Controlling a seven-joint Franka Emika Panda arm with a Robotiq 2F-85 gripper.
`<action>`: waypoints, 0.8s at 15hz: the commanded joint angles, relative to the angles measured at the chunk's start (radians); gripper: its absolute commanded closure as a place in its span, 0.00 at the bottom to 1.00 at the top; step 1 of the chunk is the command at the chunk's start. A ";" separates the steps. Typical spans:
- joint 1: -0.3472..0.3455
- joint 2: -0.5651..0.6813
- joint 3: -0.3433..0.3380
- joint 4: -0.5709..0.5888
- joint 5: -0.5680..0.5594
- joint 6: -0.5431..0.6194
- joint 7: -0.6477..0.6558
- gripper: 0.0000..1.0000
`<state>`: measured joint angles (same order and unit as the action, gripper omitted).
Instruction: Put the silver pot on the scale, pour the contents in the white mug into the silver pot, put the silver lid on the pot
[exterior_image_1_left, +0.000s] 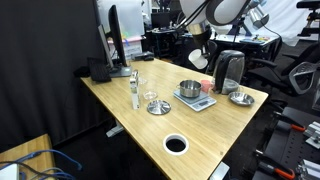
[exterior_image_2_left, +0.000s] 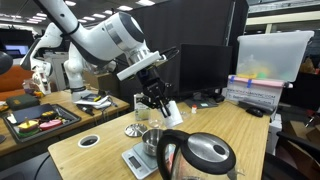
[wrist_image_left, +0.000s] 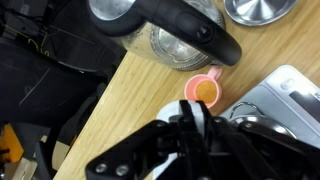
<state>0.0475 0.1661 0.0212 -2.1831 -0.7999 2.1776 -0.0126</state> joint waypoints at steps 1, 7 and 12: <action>0.015 0.038 0.004 0.026 -0.089 -0.043 -0.062 0.98; 0.018 0.064 0.010 0.008 -0.106 -0.019 -0.035 0.91; 0.028 0.075 0.011 0.013 -0.138 -0.036 -0.030 0.98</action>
<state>0.0710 0.2304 0.0257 -2.1747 -0.9076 2.1592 -0.0461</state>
